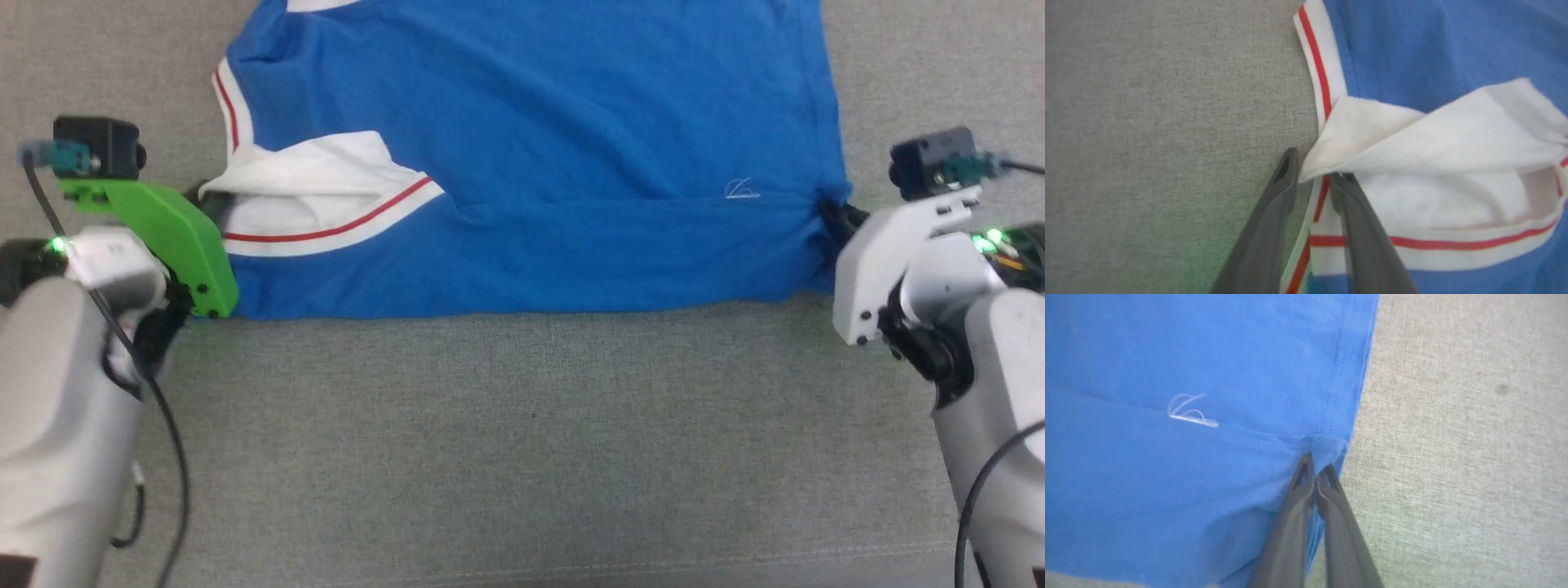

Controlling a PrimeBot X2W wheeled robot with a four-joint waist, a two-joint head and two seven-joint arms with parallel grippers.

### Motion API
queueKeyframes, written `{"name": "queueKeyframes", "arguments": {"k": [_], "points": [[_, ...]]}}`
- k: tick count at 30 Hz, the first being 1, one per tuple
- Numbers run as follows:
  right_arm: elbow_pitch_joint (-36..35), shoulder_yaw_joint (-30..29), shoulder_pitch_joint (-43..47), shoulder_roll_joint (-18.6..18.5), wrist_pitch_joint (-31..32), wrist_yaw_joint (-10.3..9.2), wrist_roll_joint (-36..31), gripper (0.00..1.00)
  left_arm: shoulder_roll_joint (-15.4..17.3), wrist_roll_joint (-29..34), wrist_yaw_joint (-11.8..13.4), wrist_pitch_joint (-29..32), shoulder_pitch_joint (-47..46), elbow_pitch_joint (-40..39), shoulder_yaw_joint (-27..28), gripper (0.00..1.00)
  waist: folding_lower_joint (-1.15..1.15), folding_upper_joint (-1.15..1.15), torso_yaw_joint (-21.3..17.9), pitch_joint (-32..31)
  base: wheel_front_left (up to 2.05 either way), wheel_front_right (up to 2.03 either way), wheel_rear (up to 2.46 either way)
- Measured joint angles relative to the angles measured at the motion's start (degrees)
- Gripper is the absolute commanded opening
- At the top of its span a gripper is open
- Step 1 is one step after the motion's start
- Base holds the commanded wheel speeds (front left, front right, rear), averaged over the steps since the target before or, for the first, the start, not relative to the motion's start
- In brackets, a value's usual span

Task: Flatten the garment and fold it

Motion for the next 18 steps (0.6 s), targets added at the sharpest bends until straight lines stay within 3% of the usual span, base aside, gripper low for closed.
{"name": "queueKeyframes", "arguments": {"k": [5, 10, 18], "points": [[-3.57, -4.13, 6.13, 2.27, -7.90, 0.00, -0.41, 1.00, -3.27, 2.92, 2.47, -16.29, 5.03, -3.47, 1.57, 1.00, 0.00, 0.00, 0.45, -2.61, 0.00, 0.00, 0.00], [-8.14, -7.53, 13.18, 6.15, -20.24, 0.00, -1.91, 1.00, -7.04, 4.64, 5.78, -31.56, 12.24, -8.45, 4.24, 1.00, 0.00, 0.00, 1.11, -6.10, 0.00, 0.00, 0.00], [-11.52, -10.11, 23.67, 10.90, -37.35, 0.00, -3.19, 1.00, -11.84, 5.12, 9.79, -36.01, 23.61, -11.95, 6.34, 1.00, 0.00, 0.00, 1.77, -11.77, 0.00, 0.00, 0.00]]}}
